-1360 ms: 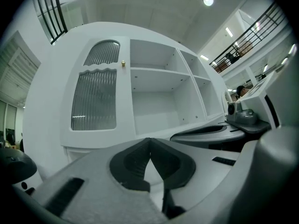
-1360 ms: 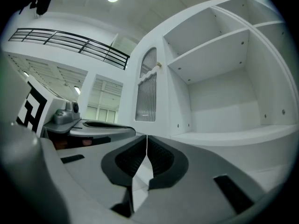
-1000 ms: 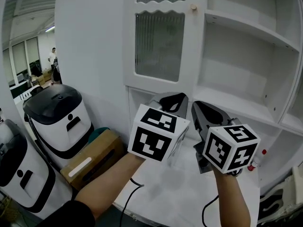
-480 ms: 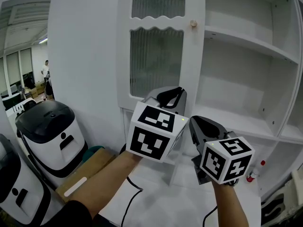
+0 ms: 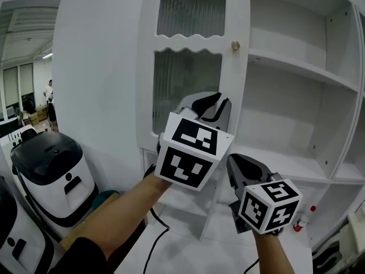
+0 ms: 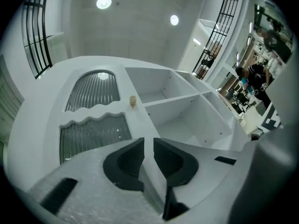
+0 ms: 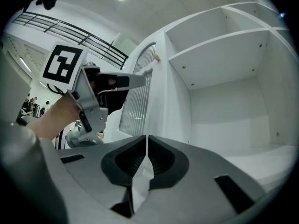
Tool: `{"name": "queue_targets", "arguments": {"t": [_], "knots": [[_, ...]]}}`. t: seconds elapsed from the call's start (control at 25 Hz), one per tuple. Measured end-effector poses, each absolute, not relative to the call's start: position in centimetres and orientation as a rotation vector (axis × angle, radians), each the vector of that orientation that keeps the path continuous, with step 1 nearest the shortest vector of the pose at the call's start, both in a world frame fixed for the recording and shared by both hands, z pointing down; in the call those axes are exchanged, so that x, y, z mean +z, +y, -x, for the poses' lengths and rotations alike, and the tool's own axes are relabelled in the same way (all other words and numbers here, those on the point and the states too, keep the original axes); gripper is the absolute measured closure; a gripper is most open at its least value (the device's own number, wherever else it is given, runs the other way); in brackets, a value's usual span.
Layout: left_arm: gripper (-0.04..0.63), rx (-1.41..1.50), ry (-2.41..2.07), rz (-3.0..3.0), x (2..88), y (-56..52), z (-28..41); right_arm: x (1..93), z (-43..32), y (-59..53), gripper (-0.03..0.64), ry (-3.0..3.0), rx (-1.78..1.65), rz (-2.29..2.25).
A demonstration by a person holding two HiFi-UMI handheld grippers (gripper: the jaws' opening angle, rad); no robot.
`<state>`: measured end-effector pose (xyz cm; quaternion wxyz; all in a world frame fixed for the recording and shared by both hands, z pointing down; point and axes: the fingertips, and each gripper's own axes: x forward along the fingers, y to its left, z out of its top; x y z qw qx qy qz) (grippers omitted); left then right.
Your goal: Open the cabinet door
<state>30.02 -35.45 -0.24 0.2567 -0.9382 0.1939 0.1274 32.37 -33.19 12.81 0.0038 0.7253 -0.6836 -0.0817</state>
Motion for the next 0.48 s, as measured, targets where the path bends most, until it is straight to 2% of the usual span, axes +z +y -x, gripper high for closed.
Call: {"name": "queue_targets", "arguments": {"t": [0.48], "knots": [[0.5, 0.393, 0.52, 2.387, -5.5, -36.4, -31.9, 9.6, -32.2, -34.2, 0.595, -2.143, -0.375, -2.252]]}}
